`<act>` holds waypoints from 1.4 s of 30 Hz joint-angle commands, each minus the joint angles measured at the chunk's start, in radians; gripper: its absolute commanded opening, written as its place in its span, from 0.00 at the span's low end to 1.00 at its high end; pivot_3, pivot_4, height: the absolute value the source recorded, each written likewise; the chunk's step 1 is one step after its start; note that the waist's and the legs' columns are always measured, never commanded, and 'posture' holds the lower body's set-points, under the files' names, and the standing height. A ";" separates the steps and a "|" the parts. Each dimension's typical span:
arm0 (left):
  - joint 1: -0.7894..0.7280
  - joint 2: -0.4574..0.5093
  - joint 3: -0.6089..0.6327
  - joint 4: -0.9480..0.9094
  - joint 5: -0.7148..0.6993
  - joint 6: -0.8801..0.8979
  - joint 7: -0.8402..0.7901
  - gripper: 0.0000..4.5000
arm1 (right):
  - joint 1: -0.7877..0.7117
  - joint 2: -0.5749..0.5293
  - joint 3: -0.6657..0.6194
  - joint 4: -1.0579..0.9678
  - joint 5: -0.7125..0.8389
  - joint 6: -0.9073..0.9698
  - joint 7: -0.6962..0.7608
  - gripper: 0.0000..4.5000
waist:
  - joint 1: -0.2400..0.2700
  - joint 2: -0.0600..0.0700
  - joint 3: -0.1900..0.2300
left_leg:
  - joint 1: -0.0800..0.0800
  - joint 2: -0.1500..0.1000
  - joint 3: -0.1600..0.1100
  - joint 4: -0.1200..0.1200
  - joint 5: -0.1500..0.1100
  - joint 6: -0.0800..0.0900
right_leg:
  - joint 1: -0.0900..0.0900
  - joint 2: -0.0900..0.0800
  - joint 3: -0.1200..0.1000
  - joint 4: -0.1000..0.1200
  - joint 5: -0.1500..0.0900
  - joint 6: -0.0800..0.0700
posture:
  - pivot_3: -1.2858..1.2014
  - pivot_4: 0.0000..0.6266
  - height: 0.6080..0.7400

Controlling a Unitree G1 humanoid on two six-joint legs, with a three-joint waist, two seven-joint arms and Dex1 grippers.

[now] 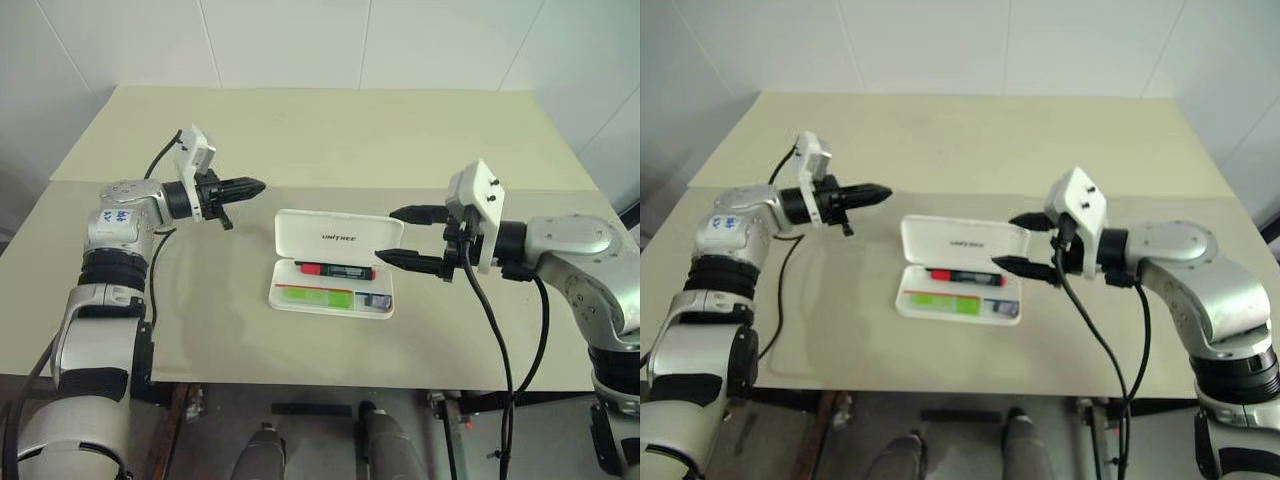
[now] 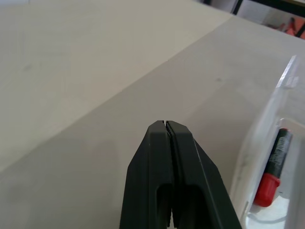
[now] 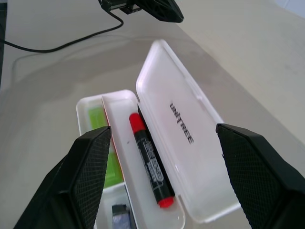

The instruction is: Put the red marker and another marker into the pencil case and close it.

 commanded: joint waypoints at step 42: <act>0.242 -0.025 -0.190 -0.425 0.054 0.316 -0.246 0.01 | 0.258 0.027 -0.166 -0.077 0.095 -0.091 -0.077 0.83 | -0.001 0.000 0.000 | 0.001 0.000 0.000 0.001 0.000 0.000 | 0.000 0.000 0.000 0.003 0.000 -0.001 | 0.52 0.24 1.00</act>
